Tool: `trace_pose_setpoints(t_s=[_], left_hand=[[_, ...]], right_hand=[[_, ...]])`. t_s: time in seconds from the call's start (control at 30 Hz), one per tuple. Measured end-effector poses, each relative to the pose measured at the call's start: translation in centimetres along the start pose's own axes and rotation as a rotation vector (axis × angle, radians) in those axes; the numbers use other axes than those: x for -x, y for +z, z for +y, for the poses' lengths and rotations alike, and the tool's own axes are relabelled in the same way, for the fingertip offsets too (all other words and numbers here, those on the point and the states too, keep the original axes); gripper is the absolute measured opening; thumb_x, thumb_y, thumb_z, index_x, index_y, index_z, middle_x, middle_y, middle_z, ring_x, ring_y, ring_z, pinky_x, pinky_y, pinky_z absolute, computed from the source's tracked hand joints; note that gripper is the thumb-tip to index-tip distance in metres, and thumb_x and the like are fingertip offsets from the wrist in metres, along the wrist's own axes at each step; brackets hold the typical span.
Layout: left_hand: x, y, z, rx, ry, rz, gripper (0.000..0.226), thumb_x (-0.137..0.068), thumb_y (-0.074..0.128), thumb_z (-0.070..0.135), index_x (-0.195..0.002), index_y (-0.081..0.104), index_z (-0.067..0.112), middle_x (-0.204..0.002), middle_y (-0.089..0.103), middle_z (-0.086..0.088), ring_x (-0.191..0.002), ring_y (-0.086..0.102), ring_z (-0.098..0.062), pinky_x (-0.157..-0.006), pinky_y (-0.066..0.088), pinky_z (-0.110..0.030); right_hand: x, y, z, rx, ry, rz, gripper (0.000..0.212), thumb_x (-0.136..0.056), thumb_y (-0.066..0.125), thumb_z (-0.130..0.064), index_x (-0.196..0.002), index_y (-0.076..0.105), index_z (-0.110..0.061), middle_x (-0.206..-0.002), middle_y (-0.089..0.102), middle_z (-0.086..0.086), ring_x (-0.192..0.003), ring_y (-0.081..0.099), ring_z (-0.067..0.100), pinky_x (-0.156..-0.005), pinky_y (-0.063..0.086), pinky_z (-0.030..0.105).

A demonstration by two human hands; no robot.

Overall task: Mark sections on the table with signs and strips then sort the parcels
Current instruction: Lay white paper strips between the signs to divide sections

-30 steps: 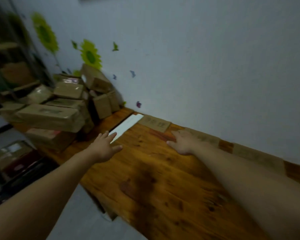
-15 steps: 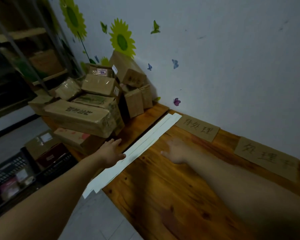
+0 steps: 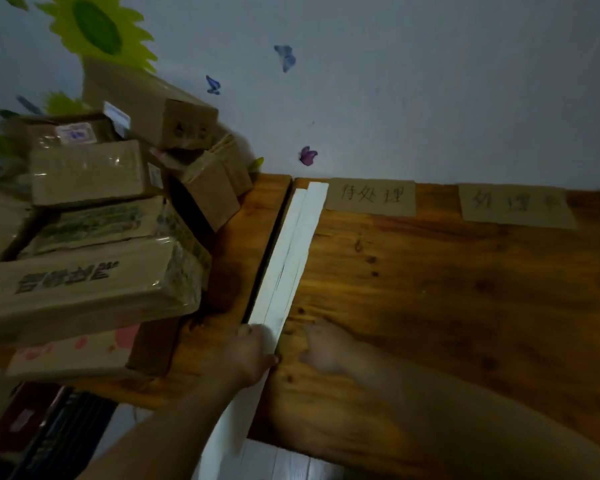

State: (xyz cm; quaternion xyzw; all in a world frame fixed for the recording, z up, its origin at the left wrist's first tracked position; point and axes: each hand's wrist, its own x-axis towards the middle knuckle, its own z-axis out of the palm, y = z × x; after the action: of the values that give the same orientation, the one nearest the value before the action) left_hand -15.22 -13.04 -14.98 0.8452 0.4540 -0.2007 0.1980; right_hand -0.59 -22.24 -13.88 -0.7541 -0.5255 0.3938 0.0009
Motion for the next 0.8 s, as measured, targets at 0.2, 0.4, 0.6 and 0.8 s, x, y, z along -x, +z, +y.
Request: trace_pose_setpoints(t_s=[0.2,0.4,0.6,0.8], left_hand=[[-1.2,1.3,-1.9,-0.029,0.138,0.095,0.054,-0.089,0.059,0.036,-0.132,0.037,0.011,-0.134,0.041,-0.012,-0.124,0.041,-0.024,-0.1,0.034,-0.028],[-2.1,1.9,-2.3,0.087,0.189,0.139,0.026,-0.089,0.06,0.02,-0.113,0.053,0.011,-0.114,0.058,-0.006,-0.11,0.052,-0.019,-0.082,0.033,-0.018],[-1.4,2.1,-1.6,0.099,0.095,0.176,0.032,-0.093,0.053,0.014,-0.124,0.046,0.009,-0.126,0.052,-0.011,-0.114,0.052,-0.021,-0.089,0.042,-0.024],[-1.7,1.6,-1.4,0.31,-0.061,0.09,0.042,-0.085,0.061,0.012,-0.121,0.044,-0.001,-0.122,0.052,-0.02,-0.111,0.054,-0.035,-0.09,0.045,-0.037]], right_hand=[[0.7,4.4,-5.1,-0.125,0.116,0.149,0.042,-0.101,0.041,-0.017,-0.14,0.04,-0.001,-0.146,0.039,0.016,-0.135,0.033,0.029,-0.099,0.015,0.022],[0.2,5.7,-6.8,-0.208,0.155,0.181,0.049,-0.098,0.046,-0.018,-0.145,0.034,-0.007,-0.15,0.034,0.014,-0.139,0.027,0.03,-0.111,0.021,0.033],[0.5,7.2,-7.3,-0.318,0.205,0.202,0.039,-0.1,0.041,-0.018,-0.138,0.042,-0.007,-0.146,0.038,0.012,-0.138,0.027,0.029,-0.112,0.023,0.034],[0.7,7.3,-6.9,-0.408,0.232,0.207,0.043,-0.098,0.044,-0.014,-0.14,0.041,-0.008,-0.148,0.034,0.014,-0.135,0.033,0.029,-0.108,0.026,0.031]])
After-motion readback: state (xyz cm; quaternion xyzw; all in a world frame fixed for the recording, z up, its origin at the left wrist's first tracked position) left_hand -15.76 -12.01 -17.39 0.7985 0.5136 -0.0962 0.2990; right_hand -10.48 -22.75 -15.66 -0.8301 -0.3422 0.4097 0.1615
